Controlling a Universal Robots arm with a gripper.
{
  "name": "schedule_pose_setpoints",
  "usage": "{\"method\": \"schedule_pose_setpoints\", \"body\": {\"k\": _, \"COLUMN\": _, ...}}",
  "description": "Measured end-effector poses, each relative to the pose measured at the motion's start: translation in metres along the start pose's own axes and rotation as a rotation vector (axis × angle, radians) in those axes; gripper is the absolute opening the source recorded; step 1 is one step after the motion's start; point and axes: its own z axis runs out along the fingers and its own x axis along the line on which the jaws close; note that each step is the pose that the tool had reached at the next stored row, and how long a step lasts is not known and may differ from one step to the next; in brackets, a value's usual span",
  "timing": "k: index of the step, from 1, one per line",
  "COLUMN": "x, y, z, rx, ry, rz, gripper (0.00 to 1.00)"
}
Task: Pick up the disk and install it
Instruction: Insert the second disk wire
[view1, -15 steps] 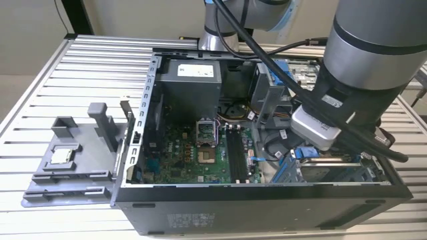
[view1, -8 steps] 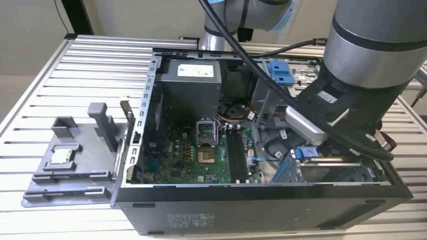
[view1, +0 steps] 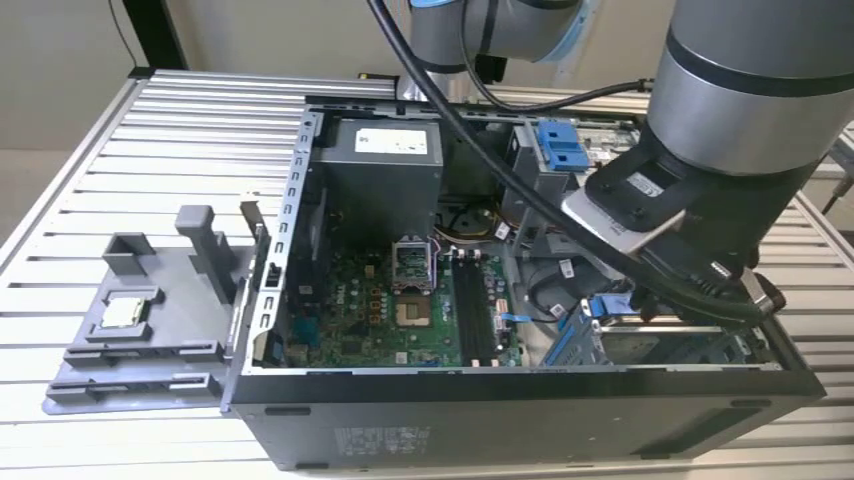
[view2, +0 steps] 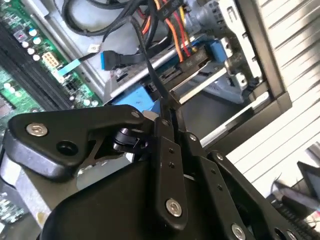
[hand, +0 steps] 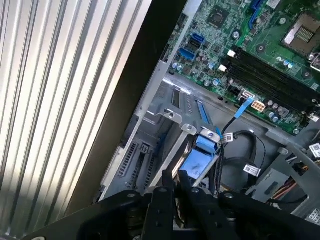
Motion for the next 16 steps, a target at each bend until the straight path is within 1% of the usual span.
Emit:
{"method": "schedule_pose_setpoints", "body": {"k": 1, "x": -0.0001, "y": -0.0001, "z": 0.0, "rx": -0.0164, "ry": -0.0065, "rz": 0.005, "gripper": 0.0}}
{"method": "schedule_pose_setpoints", "body": {"k": 2, "x": -0.0002, "y": -0.0002, "z": -0.0001, "rx": -0.0269, "ry": -0.0105, "rz": 0.008, "gripper": 0.0}}
{"method": "schedule_pose_setpoints", "body": {"k": 3, "x": -0.0003, "y": -0.0002, "z": -0.0001, "rx": -0.0298, "ry": -0.0125, "rz": 0.011, "gripper": 0.0}}
{"method": "schedule_pose_setpoints", "body": {"k": 4, "x": -0.0004, "y": -0.0003, "z": -0.0001, "rx": -0.0292, "ry": -0.0141, "rz": 0.014, "gripper": 0.0}}
{"method": "schedule_pose_setpoints", "body": {"k": 5, "x": -0.0006, "y": -0.0004, "z": -0.0002, "rx": -0.0268, "ry": -0.0168, "rz": 0.017, "gripper": 0.0}}
{"method": "schedule_pose_setpoints", "body": {"k": 6, "x": -0.0007, "y": -0.0005, "z": -0.0003, "rx": -0.0219, "ry": -0.0201, "rz": 0.02, "gripper": 0.0}}
{"method": "schedule_pose_setpoints", "body": {"k": 7, "x": -0.0007, "y": -0.0005, "z": -0.0003, "rx": -0.0158, "ry": -0.0251, "rz": 0.024, "gripper": 0.0}}
{"method": "schedule_pose_setpoints", "body": {"k": 8, "x": -0.0007, "y": -0.0006, "z": -0.0003, "rx": -0.0094, "ry": -0.0317, "rz": 0.028, "gripper": 0.0}}
{"method": "schedule_pose_setpoints", "body": {"k": 10, "x": -0.0007, "y": -0.0005, "z": -0.0003, "rx": 0.0026, "ry": -0.0507, "rz": 0.039, "gripper": 0.0}}
{"method": "schedule_pose_setpoints", "body": {"k": 11, "x": -0.0007, "y": -0.0005, "z": -0.0003, "rx": 0.0071, "ry": -0.0579, "rz": 0.046, "gripper": 0.0}}
{"method": "schedule_pose_setpoints", "body": {"k": 12, "x": -0.0007, "y": -0.0005, "z": -0.0003, "rx": 0.0093, "ry": -0.0607, "rz": 0.055, "gripper": 0.0}}
{"method": "schedule_pose_setpoints", "body": {"k": 13, "x": -0.0008, "y": -0.0006, "z": -0.0003, "rx": 0.0097, "ry": -0.0598, "rz": 0.066, "gripper": 0.0}}
{"method": "schedule_pose_setpoints", "body": {"k": 14, "x": -0.0008, "y": -0.0006, "z": -0.0003, "rx": 0.0094, "ry": -0.057, "rz": 0.079, "gripper": 0.0}}
{"method": "schedule_pose_setpoints", "body": {"k": 15, "x": -0.0007, "y": -0.0006, "z": -0.0003, "rx": 0.0086, "ry": -0.053, "rz": 0.095, "gripper": 0.0}}
{"method": "schedule_pose_setpoints", "body": {"k": 16, "x": -0.0007, "y": -0.0005, "z": -0.0003, "rx": 0.0083, "ry": -0.0515, "rz": 0.101, "gripper": 0.0}}
